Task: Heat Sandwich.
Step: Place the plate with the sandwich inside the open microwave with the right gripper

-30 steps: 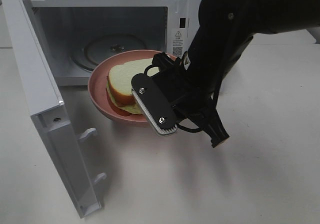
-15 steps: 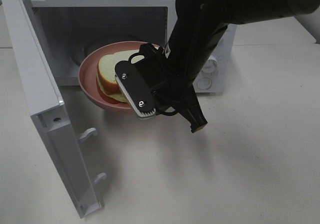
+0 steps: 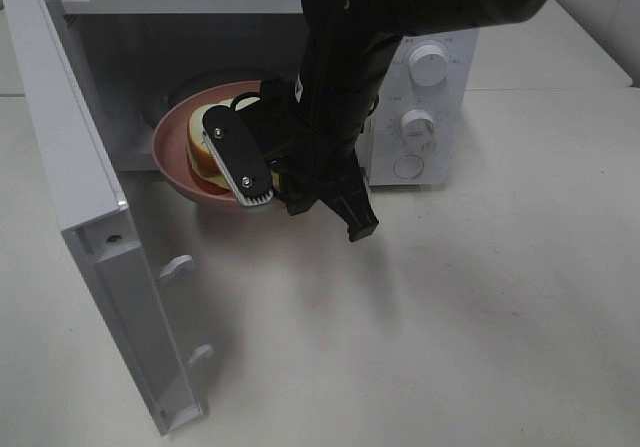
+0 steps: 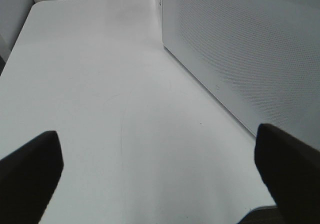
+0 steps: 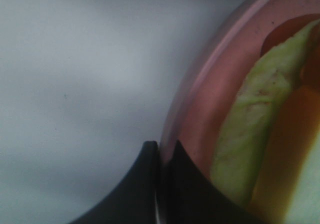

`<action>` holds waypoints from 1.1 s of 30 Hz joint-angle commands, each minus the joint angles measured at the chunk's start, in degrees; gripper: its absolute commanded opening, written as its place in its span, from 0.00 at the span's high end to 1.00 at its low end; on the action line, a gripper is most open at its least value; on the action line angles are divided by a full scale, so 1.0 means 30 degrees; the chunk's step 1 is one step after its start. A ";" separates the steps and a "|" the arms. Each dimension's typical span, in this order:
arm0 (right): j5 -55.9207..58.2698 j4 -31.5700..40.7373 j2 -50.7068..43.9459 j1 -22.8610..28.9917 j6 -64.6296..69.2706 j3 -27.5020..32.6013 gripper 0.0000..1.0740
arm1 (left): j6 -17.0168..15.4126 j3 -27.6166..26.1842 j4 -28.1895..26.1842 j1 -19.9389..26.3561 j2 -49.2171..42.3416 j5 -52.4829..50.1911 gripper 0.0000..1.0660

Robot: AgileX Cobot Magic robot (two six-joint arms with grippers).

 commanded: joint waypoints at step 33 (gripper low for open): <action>0.1528 -0.0783 0.5138 0.0076 0.2445 -0.8537 1.00 | 0.0000 -0.0019 -0.0019 0.0057 -0.0382 -0.0191 0.06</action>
